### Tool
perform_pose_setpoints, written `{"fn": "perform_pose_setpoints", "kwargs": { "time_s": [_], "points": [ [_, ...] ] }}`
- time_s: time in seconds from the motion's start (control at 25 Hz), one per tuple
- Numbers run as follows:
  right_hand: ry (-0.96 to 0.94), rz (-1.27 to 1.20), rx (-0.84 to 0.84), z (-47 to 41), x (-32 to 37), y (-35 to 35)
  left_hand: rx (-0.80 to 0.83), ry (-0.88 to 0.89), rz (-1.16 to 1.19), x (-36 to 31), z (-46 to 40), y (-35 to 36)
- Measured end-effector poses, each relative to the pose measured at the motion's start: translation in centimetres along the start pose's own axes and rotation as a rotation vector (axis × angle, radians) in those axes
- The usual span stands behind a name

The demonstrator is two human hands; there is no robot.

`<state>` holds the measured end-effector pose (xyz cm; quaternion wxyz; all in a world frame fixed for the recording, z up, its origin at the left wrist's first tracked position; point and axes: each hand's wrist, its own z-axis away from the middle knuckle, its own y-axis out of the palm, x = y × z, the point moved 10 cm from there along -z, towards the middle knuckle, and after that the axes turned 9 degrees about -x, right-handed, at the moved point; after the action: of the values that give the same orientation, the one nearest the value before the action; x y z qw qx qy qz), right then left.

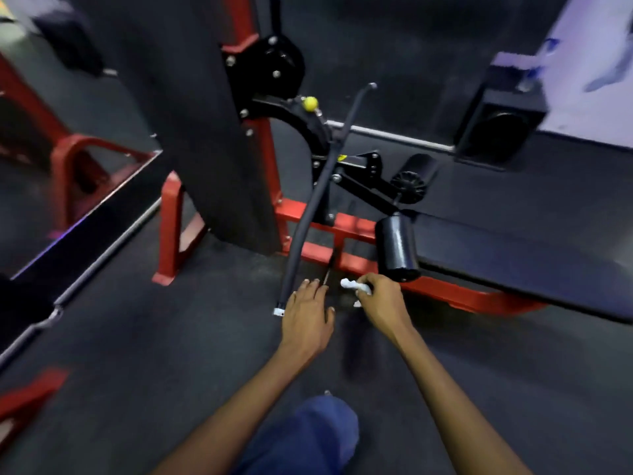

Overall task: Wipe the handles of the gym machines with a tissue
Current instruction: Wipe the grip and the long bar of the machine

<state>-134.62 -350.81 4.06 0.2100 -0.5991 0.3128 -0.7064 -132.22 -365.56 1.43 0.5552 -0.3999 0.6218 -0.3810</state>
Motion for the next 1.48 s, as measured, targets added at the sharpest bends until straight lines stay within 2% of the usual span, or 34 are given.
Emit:
{"fn": "perform_pose_setpoints", "kwargs": {
  "time_s": [0.24, 0.44, 0.56, 0.64, 0.68, 0.76, 0.8, 0.84, 0.92, 1.04, 1.08, 1.12, 1.16, 1.24, 1.28, 1.32, 1.36, 1.4, 1.48],
  "points": [
    [-0.154, 0.001, 0.193, -6.9, 0.3, 7.0, -0.027, -0.378, 0.031, 8.3, -0.6, 4.8],
    [-0.181, 0.059, 0.254, -12.0, -1.2, 12.2, -0.044, -0.671, 0.164, 13.0, 1.1, 9.3],
    [-0.291, 0.083, 0.253, -13.5, 0.3, 15.1, -0.106, -0.793, 0.259, 14.0, 1.3, 11.5],
    [-0.445, 0.105, 0.285, -13.5, 2.1, 17.9, -0.151, -0.865, 0.287, 14.5, 0.9, 12.9],
    [-0.522, 0.122, 0.376, -12.5, 3.0, 19.9, -0.168, -0.899, 0.296, 14.6, 0.8, 13.6],
    [-0.873, 0.282, 0.620, -8.5, 4.2, 23.8, -0.198, -0.948, 0.298, 14.4, 0.9, 14.9],
    [-1.054, 0.329, 0.704, -6.8, 4.2, 24.7, -0.214, -0.964, 0.297, 14.3, 0.9, 15.2],
    [-1.148, 0.330, 0.726, -7.2, 3.8, 25.1, -0.240, -0.987, 0.300, 14.2, 0.8, 15.6],
    [-1.161, 0.288, 0.575, -12.3, 4.0, 24.3, -0.299, -1.027, 0.321, 14.3, 0.7, 16.1],
    [-0.863, 0.183, 0.265, -20.7, 3.8, 21.9, -0.391, -1.081, 0.339, 14.3, 0.6, 16.5],
    [-0.814, 0.140, 0.216, -20.6, 3.7, 21.9, -0.415, -1.097, 0.347, 14.2, 0.6, 16.6],
    [-0.845, 0.080, 0.227, -18.5, 4.2, 22.6, -0.429, -1.113, 0.357, 14.1, 0.6, 16.6],
    [-0.910, 0.039, 0.333, -15.3, 4.7, 24.0, -0.437, -1.126, 0.365, 14.0, 0.6, 16.7],
    [-1.186, 0.077, 0.657, -7.0, 4.2, 26.3, -0.440, -1.142, 0.385, 14.1, 0.6, 16.9],
    [-1.343, 0.141, 0.756, -5.0, 3.8, 26.4, -0.435, -1.140, 0.393, 14.2, 0.6, 16.9],
    [-1.455, 0.151, 0.720, -5.8, 4.2, 25.8, -0.420, -1.130, 0.387, 14.5, 0.6, 16.9],
    [-1.466, 0.114, 0.642, -8.3, 5.2, 24.9, -0.398, -1.114, 0.369, 14.6, 0.7, 16.8],
    [-1.378, 0.178, 0.565, -12.2, 5.4, 25.0, -0.379, -1.095, 0.349, 14.6, 0.7, 16.8],
    [-1.140, 0.252, 0.282, -20.5, 5.5, 23.7, -0.349, -1.071, 0.331, 14.6, 0.6, 16.9]
  ]
}}
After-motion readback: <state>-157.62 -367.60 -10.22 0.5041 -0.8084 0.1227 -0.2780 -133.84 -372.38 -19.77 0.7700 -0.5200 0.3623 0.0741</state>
